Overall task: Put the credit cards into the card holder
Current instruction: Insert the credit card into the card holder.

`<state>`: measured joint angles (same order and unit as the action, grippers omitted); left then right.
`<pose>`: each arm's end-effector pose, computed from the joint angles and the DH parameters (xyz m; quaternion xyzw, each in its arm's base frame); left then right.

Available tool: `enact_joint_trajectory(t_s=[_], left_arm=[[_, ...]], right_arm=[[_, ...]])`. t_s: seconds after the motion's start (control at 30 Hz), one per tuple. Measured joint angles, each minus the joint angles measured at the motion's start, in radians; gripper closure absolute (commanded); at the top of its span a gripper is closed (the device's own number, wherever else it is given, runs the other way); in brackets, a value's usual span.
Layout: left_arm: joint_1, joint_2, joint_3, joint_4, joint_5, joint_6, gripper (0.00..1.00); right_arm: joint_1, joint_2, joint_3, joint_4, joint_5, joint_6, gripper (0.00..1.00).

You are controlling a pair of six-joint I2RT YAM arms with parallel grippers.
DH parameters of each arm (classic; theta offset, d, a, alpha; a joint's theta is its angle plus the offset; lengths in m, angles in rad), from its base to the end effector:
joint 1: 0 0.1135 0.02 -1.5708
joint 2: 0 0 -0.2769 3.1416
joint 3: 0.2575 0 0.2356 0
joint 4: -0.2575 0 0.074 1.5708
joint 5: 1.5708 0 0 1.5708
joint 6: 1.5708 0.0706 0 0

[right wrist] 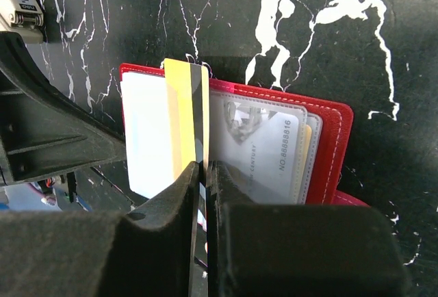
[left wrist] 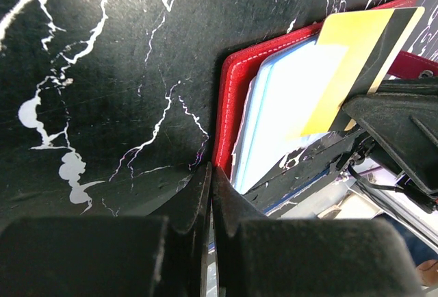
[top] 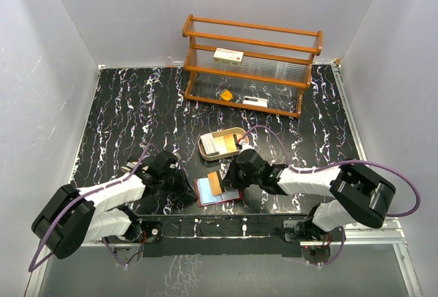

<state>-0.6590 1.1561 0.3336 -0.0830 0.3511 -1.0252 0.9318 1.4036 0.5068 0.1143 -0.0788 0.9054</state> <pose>0.1385 -0.1380 0.1304 -0.1134 0.9255 -0.3498 0.0910 0.1538 0.2163 0.1442 -0.0273 0.9223 0.3270 0.2040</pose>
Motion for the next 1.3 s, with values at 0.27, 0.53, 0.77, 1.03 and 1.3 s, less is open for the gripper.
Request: enact_joint_trajectory(t_s=[0.27,0.53,0.77,1.03,1.3], left_arm=[[-0.002,0.006,-0.002,0.010,0.006,-0.010,1.00],[-0.005,0.007,-0.006,0.022,0.009,-0.019,1.00],[-0.005,0.007,-0.007,0.022,0.008,-0.024,1.00],[-0.005,-0.002,-0.015,0.027,0.005,-0.034,1.00],[-0.007,-0.003,-0.015,0.027,0.005,-0.034,1.00]], right_arm=[[0.000,-0.015,-0.020,0.009,-0.002,0.032,0.95],[0.004,-0.023,-0.031,-0.006,0.001,0.058,0.95],[0.020,-0.034,-0.030,-0.039,0.002,0.072,0.96],[0.058,-0.034,-0.024,-0.053,0.028,0.103,0.90],[0.081,-0.029,0.006,-0.091,0.058,0.120,0.68]])
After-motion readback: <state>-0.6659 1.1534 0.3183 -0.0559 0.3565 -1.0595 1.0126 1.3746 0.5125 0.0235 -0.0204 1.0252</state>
